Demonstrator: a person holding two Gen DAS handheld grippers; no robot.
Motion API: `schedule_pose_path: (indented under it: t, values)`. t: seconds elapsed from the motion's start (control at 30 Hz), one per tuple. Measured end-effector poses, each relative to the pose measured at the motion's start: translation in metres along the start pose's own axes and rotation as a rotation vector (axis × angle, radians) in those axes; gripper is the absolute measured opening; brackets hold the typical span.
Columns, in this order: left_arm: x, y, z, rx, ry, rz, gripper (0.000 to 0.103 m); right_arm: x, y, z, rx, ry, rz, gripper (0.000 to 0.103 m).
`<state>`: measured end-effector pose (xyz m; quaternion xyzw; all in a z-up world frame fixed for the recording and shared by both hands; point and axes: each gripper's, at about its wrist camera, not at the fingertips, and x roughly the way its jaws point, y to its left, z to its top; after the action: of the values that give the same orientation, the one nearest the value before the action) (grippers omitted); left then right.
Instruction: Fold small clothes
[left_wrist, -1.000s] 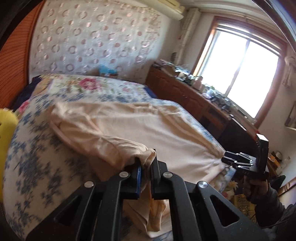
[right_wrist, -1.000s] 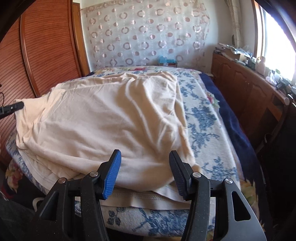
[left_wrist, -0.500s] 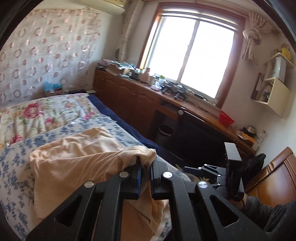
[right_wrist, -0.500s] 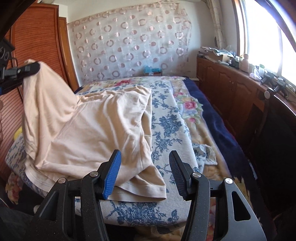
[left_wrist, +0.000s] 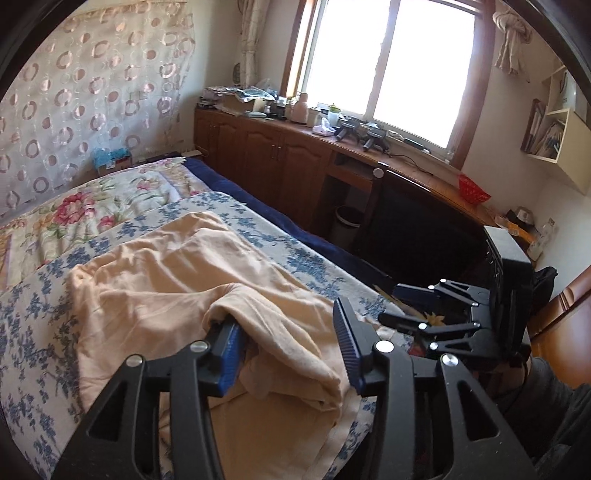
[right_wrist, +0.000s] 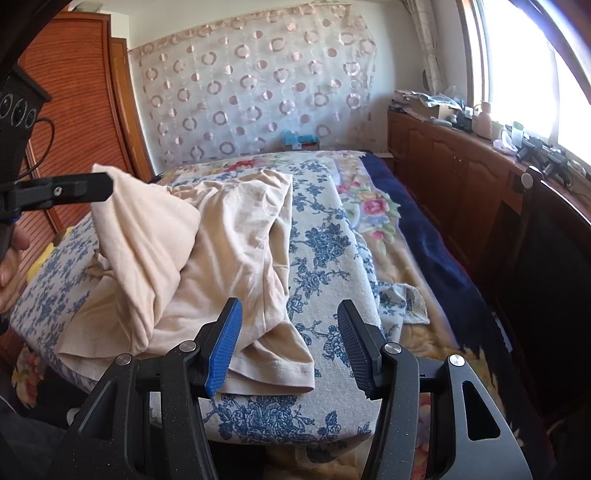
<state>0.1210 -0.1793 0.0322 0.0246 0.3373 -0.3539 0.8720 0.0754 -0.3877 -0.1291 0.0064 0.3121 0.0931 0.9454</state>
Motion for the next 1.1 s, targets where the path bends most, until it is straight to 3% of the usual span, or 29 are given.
schedule_pose_path:
  t: [0.07, 0.27, 0.67, 0.87, 1.1]
  values:
    - [-0.004, 0.006, -0.005, -0.008, 0.006, 0.021, 0.047, 0.0, 0.001, 0.002, -0.003, -0.002, 0.002, 0.055]
    - [0.004, 0.011, -0.017, 0.007, 0.071, -0.02, 0.057, 0.003, 0.013, 0.01, -0.026, -0.008, 0.014, 0.055]
    - [0.012, 0.027, -0.06, -0.013, 0.194, -0.017, 0.057, 0.009, 0.034, 0.018, -0.067, -0.006, 0.039, 0.055]
    - [-0.007, 0.039, -0.083, -0.06, 0.179, 0.005, 0.057, 0.015, 0.045, 0.02, -0.083, -0.003, 0.062, 0.055]
    - [-0.048, 0.071, -0.103, -0.163, 0.089, 0.107, 0.057, 0.023, 0.079, 0.042, -0.165, -0.019, 0.116, 0.055]
